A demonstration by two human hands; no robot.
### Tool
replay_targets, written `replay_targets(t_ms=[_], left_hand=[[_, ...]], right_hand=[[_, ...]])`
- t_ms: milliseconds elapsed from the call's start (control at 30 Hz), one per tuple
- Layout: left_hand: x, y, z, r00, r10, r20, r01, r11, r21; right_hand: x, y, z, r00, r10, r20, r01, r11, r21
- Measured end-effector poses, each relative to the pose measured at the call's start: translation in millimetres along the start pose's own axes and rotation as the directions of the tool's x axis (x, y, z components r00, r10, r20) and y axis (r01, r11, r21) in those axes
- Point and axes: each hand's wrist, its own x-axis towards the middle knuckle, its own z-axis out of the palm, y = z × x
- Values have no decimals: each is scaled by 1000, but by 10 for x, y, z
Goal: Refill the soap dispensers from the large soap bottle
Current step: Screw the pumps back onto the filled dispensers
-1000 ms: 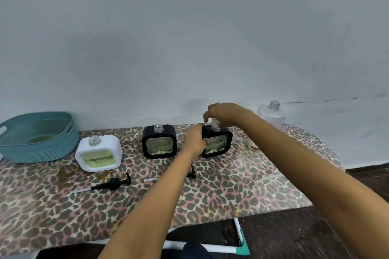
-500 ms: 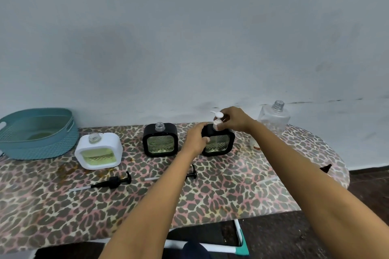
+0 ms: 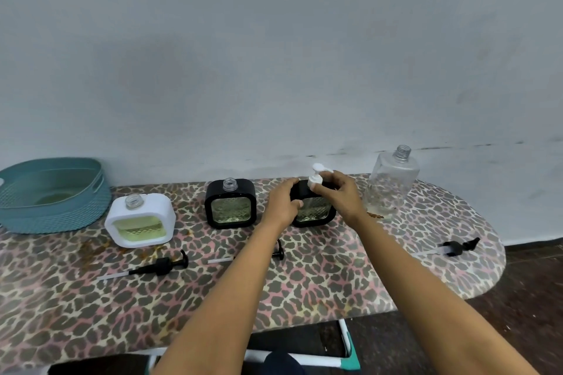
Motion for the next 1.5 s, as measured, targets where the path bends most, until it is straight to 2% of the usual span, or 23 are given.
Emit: replay_targets(t_ms=[67, 167, 233, 333, 433, 500, 567, 633, 767, 833, 933, 1000, 1033, 1100, 1167, 1233, 1300, 1367, 1433, 1500], left_hand=[[4, -7, 7, 1000, -8, 2, 8, 1000, -7], [14, -16, 8, 1000, -11, 8, 12, 1000, -29], [17, -26, 6, 1000, -11, 7, 11, 1000, -27], [22, -45, 11, 1000, -7, 1, 7, 999, -42], [24, -53, 13, 1000, -2, -10, 2, 999, -47], [32, -61, 16, 1000, 1, -10, -2, 999, -52], [37, -67, 15, 1000, 6, -6, -6, 998, -55], [47, -75, 18, 1000, 3, -3, -3, 998, -58], [48, -86, 25, 1000, -7, -8, 7, 999, -53], [43, -96, 37, 1000, 1, -23, -2, 999, -35], [45, -99, 57, 999, 11, -39, -11, 1000, -7], [48, -100, 53, 999, 8, -39, -9, 1000, -8], [46, -101, 49, 999, 3, -36, -3, 1000, -17], [39, -103, 37, 1000, -7, -24, 6, 999, -41], [38, -96, 32, 1000, -9, -17, 8, 999, -47], [42, -94, 37, 1000, -8, -19, 8, 999, -36], [37, -98, 39, 1000, -2, -24, 1, 1000, -25], [31, -104, 36, 999, 13, -33, -14, 1000, -19], [29, -105, 42, 999, 22, -44, -22, 1000, -10], [36, -100, 65, 999, 25, -44, -24, 1000, 15]], right_hand=[[13, 11, 45, 998, 27, -50, -28, 999, -19], [18, -32, 64, 995, 62, 74, -64, 997, 31], [23, -55, 40, 993, 50, 106, -57, 996, 65], [27, -34, 47, 1000, -18, 15, 17, 1000, 16], [45, 17, 103, 997, -25, -75, 17, 994, -112], [41, 13, 108, 999, -37, 20, 40, 990, -133], [24, -56, 62, 988, -21, 154, 28, 999, -42], [21, -88, 12, 979, -25, 204, 18, 999, 33], [18, -18, 16, 986, -107, 132, 109, 994, -9], [10, 38, 68, 990, -138, 43, 140, 989, -44], [-16, 55, 167, 978, -119, -172, 104, 990, -97], [-29, 31, 211, 975, -93, -200, 64, 987, -147], [-19, 8, 203, 986, -72, -149, 47, 986, -160], [12, -64, 124, 998, -24, 58, 31, 992, -118], [46, -133, 5, 969, 22, 246, -12, 999, -40], [66, -163, -73, 953, 30, 303, -31, 1000, -3], [76, -139, -75, 966, -14, 258, 23, 999, -32], [58, -83, -7, 987, -47, 153, 59, 995, -75], [17, -41, 103, 997, -72, -18, 70, 992, -107], [-36, -33, 222, 973, -93, -212, 59, 985, -165]])
